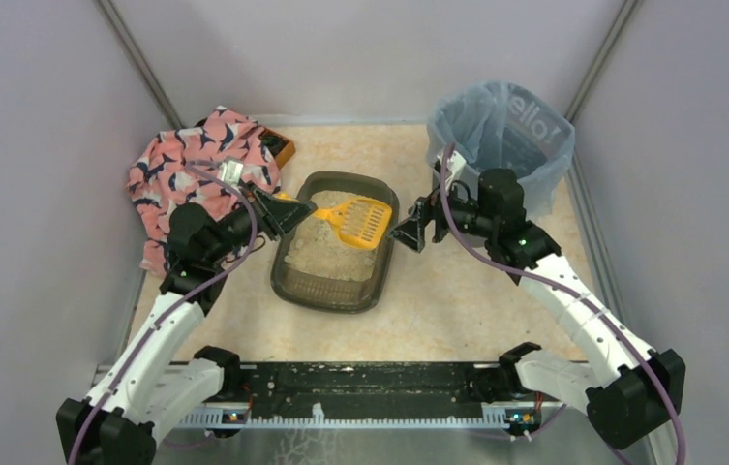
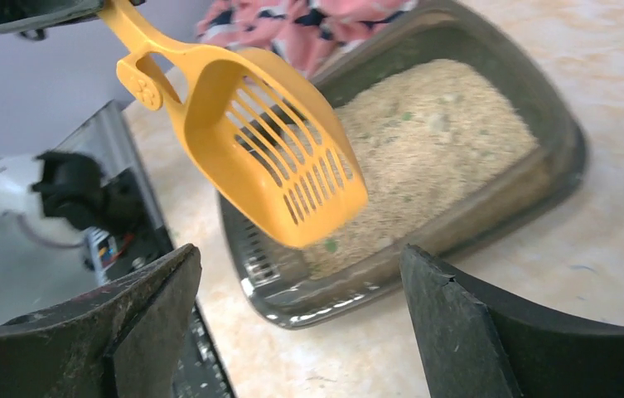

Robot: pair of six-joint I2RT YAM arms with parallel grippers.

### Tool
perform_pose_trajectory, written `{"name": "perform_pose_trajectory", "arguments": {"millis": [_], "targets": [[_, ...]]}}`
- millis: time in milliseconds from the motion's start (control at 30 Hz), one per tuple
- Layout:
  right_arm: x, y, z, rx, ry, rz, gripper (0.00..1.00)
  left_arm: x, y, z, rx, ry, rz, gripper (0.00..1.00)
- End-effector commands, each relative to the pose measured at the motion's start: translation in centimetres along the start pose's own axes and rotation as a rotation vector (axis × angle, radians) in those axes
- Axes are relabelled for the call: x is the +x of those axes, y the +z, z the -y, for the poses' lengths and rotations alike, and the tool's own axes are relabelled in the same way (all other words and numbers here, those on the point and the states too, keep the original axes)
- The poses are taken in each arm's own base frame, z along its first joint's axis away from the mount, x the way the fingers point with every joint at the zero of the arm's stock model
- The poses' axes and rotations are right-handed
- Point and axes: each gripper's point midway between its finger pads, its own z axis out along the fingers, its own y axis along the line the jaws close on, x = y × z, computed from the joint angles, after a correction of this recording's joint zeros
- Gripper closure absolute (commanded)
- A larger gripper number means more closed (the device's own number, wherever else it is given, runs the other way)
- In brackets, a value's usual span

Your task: Clean the litter box

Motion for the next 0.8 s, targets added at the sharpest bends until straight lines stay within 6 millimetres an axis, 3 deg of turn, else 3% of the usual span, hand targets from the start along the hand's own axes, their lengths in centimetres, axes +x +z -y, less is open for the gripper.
{"name": "perform_pose_trajectory", "arguments": {"millis": [0,133,267,367,500,767], "targets": [[-2.9,-1.4,4.4,0.287,-0.041,0.107,0.1,-1.5,-0.2,-4.5,-0.195,0.042,0.022,1.0],[-2.3,-1.9,7.3,0.435,-0.028,0.086,0.1,-2.8,-0.1,-6.9,-0.305,0.102,0.025,1.0],[-2.1,-0.9,6.9,0.379,-0.022,0.089,0.1,-4.7,0.6,-9.3,-0.425,0.165,0.004,1.0],[-2.0,-0.2,6.9,0.348,-0.011,0.089,0.11,-5.0,1.3,-11.5,-0.491,0.182,-0.023,1.0],[-1.9,0.1,6.7,0.327,-0.005,0.087,0.11,-4.4,2.0,-14.5,-0.578,0.176,-0.096,1.0],[-1.1,0.1,6.2,0.299,-0.015,0.075,0.12,-0.6,2.4,-18.9,-0.693,0.16,-0.217,1.0]]}}
